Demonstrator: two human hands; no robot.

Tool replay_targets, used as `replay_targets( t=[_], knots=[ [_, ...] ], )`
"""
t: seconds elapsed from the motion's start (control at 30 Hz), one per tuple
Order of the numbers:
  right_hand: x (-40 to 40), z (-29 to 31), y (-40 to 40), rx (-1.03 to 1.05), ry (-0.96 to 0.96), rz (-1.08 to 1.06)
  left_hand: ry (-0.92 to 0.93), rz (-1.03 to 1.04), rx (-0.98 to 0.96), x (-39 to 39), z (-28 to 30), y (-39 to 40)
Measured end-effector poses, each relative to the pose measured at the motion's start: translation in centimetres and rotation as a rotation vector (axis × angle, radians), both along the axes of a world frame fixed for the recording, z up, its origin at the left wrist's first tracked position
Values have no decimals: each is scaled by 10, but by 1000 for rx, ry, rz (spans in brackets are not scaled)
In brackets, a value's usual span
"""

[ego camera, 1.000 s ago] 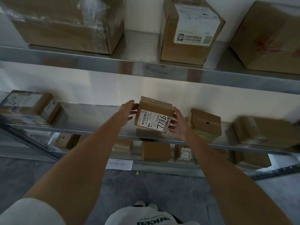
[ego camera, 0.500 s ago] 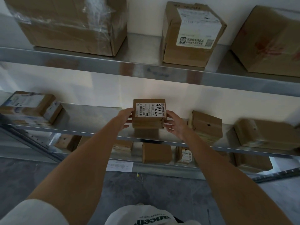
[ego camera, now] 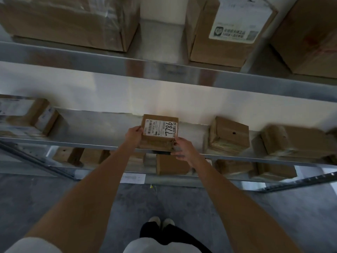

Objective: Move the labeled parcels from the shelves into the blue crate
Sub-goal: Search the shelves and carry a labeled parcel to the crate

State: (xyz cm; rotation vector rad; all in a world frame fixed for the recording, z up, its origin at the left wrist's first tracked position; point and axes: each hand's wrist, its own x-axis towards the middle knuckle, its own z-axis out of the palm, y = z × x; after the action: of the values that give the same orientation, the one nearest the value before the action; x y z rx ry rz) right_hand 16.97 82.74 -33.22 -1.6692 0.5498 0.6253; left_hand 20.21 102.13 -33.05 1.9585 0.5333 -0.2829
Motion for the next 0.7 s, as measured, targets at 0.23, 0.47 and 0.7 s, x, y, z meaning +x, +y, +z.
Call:
replay_targets(
  t=[0.23, 0.47, 0.7],
  knots=[
    [13, 3, -5, -175, -89, 71, -16, -174, 443, 3, 2, -5],
    [24, 28, -79, -541, -630, -103, -546, -409, 709, 11, 47, -91],
    [22, 28, -191, -859, -764, -152, -570, -401, 300, -4, 42, -229]
  ],
)
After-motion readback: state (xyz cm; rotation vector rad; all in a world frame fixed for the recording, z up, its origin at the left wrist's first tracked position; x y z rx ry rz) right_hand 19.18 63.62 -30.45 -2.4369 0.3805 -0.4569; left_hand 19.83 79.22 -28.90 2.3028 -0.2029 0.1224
